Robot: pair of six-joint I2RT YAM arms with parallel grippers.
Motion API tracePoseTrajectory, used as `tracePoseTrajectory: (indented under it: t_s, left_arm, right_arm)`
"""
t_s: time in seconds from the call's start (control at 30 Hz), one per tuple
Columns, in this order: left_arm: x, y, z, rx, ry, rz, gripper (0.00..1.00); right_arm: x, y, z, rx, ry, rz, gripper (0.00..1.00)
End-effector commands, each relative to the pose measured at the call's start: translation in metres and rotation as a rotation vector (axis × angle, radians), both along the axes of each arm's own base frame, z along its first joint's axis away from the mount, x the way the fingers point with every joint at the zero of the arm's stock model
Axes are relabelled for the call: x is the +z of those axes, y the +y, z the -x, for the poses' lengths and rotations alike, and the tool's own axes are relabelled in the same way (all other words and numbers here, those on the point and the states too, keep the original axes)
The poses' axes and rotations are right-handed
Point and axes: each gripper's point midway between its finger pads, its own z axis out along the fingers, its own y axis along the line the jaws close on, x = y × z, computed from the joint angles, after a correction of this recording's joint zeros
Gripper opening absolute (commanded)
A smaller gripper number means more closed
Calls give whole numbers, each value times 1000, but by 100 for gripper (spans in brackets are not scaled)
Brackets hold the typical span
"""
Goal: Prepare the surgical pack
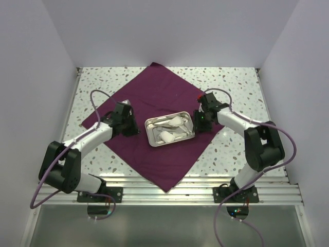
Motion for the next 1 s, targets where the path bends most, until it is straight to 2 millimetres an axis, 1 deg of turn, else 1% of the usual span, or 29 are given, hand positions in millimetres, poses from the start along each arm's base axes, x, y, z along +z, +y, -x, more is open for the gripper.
tracePoseTrajectory:
  t_s: [0.0, 0.07, 0.1, 0.13, 0.17, 0.2, 0.23, 0.3, 0.33, 0.37, 0.4, 0.43, 0.47, 0.5, 0.53, 0.57, 0.6, 0.63, 0.67, 0.7, 0.73, 0.77, 0.8, 0.83, 0.87, 0.9, 0.97]
  left_arm:
    - [11, 2, -12, 20, -54, 0, 35]
    - [12, 3, -13, 28, -64, -4, 43]
    - [15, 3, -12, 32, -65, -1, 43]
    - [14, 4, -9, 36, -60, 1, 43]
    - [15, 10, -10, 61, -71, -19, 44]
    - [16, 10, -8, 63, -81, -12, 43]
    - [18, 11, -7, 68, -85, -9, 43]
    - [23, 11, -8, 72, -100, 0, 42]
    - [24, 11, -7, 73, -95, -5, 39]
    - [25, 10, -8, 71, -98, 1, 36]
    - [26, 9, -8, 67, -95, 3, 34]
    - [27, 9, -9, 68, -94, 1, 31]
    - [28, 10, -8, 71, -84, -2, 28]
    - [33, 8, -11, 69, -95, 3, 27]
    - [36, 8, -11, 74, -94, 6, 27]
    - [41, 7, -12, 74, -104, 13, 27]
    - [46, 6, -13, 75, -112, 22, 29]
    - [47, 7, -12, 78, -108, 16, 35]
    - [50, 9, -13, 86, -114, 10, 36]
    - [54, 9, -15, 88, -121, 10, 39]
    - [54, 11, -13, 91, -112, -1, 42]
    - [57, 12, -14, 92, -120, -5, 49]
    - [60, 12, -15, 94, -129, -2, 51]
    - [63, 12, -15, 94, -136, 1, 52]
    - [69, 12, -15, 94, -154, 9, 53]
    - [72, 12, -16, 95, -165, 11, 53]
    - [79, 14, -17, 101, -187, 10, 54]
  right_arm:
    - [4, -2, 5, 2, -28, -24, 41]
    - [17, 4, 4, 0, -62, -70, 56]
    - [25, 6, 3, 0, -76, -87, 64]
    - [42, 4, 0, -12, -121, -96, 76]
    - [49, -1, 2, -24, -119, -78, 78]
    - [65, -8, -5, -46, -158, -66, 77]
    - [78, -19, -8, -75, -195, -37, 77]
    - [86, -41, -8, -137, -209, 0, 75]
    - [85, -50, -8, -160, -212, 23, 70]
    - [79, -55, -8, -167, -195, 36, 65]
    - [71, -60, -7, -169, -176, 50, 55]
    - [65, -61, -6, -161, -157, 57, 34]
    - [56, -55, -8, -139, -136, 42, 24]
    - [47, -50, -7, -127, -116, 21, 13]
    - [45, -44, -13, -129, -127, -11, 8]
    - [33, -41, -14, -128, -96, -18, 5]
    - [28, -39, -17, -130, -90, -20, 0]
    - [23, -38, -22, -138, -98, -27, 0]
    - [16, -39, -24, -147, -86, -13, 0]
    - [2, -42, -23, -155, -58, 10, 0]
    - [-5, -41, -26, -155, -56, 7, 0]
    - [-12, -42, -25, -156, -49, 14, 0]
    - [-26, -43, -20, -157, -19, 26, 0]
    - [-29, -43, -19, -163, -14, 27, 0]
    - [-36, -44, -13, -160, 2, 32, 0]
    - [-37, -44, -10, -160, 1, 40, 0]
    - [-42, -46, 1, -154, 23, 69, 0]
